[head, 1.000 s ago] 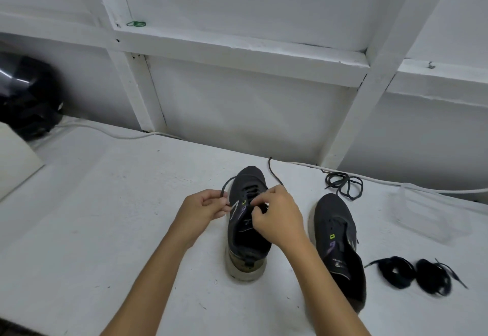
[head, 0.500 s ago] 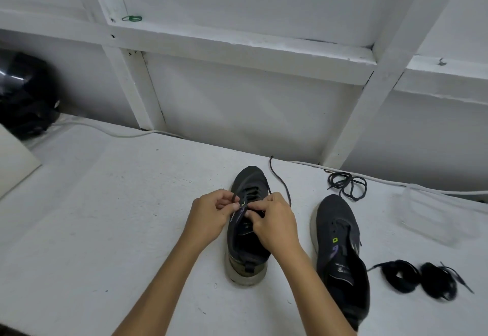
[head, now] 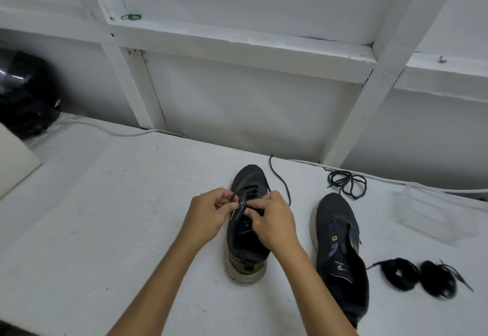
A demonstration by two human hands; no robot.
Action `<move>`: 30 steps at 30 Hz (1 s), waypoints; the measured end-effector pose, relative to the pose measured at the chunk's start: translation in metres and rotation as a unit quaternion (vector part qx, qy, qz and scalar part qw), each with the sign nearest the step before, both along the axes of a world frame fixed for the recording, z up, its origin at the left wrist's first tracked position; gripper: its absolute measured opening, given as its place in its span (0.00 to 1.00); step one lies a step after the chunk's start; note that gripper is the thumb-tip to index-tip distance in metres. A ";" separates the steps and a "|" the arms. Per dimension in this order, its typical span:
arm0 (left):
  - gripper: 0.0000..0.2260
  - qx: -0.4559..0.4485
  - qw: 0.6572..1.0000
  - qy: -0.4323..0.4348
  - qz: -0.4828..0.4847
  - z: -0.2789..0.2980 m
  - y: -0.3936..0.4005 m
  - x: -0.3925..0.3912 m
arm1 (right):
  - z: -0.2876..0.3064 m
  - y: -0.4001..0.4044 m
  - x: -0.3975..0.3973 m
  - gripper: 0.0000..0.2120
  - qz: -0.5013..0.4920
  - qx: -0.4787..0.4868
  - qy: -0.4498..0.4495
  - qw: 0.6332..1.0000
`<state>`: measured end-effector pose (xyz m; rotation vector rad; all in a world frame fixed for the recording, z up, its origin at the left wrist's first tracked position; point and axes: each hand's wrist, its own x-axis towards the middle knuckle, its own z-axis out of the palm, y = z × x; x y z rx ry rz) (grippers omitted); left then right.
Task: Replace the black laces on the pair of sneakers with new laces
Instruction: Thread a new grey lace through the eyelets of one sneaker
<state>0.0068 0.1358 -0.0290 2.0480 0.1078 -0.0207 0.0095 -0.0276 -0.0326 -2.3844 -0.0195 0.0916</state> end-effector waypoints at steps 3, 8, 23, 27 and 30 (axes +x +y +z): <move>0.03 0.003 1.000 -0.007 0.009 0.002 -0.002 0.001 | -0.001 0.000 -0.001 0.10 0.002 0.000 -0.001 1.000; 0.04 0.009 1.000 -0.011 0.005 0.002 -0.005 0.002 | -0.002 -0.001 0.000 0.10 0.000 -0.005 -0.007 1.000; 0.06 0.037 0.999 -0.034 -0.011 0.001 -0.010 -0.001 | -0.003 0.002 -0.002 0.10 0.000 -0.007 -0.007 1.000; 0.11 0.036 0.998 -0.014 -0.052 0.013 -0.007 -0.011 | -0.002 0.000 -0.001 0.09 0.005 -0.017 -0.012 1.000; 0.15 0.003 0.996 0.028 -0.080 0.015 -0.004 -0.019 | -0.003 0.001 0.000 0.07 0.027 -0.016 -0.014 0.999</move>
